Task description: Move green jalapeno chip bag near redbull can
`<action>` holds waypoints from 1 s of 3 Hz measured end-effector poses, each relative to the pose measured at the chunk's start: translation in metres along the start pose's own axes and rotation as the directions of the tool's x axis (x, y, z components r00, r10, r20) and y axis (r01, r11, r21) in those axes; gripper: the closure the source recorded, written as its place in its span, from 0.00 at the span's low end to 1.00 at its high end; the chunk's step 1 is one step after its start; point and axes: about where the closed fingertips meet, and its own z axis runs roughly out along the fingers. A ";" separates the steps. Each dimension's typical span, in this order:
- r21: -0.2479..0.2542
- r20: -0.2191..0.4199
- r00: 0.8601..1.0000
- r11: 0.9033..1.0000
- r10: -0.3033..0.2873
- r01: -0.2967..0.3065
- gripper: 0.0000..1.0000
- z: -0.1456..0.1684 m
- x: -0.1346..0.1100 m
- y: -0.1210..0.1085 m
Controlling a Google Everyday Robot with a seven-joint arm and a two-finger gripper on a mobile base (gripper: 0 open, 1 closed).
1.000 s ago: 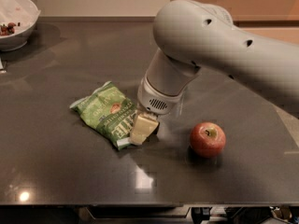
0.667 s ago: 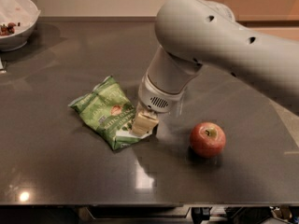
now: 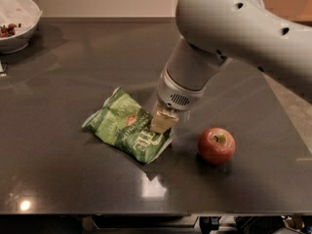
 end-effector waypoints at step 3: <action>0.130 -0.069 0.994 0.989 0.085 -0.075 1.00 -0.050 0.064 -0.050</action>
Offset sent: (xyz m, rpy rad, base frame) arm 0.0403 -0.0995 0.0316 -0.1010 -0.1002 -0.1452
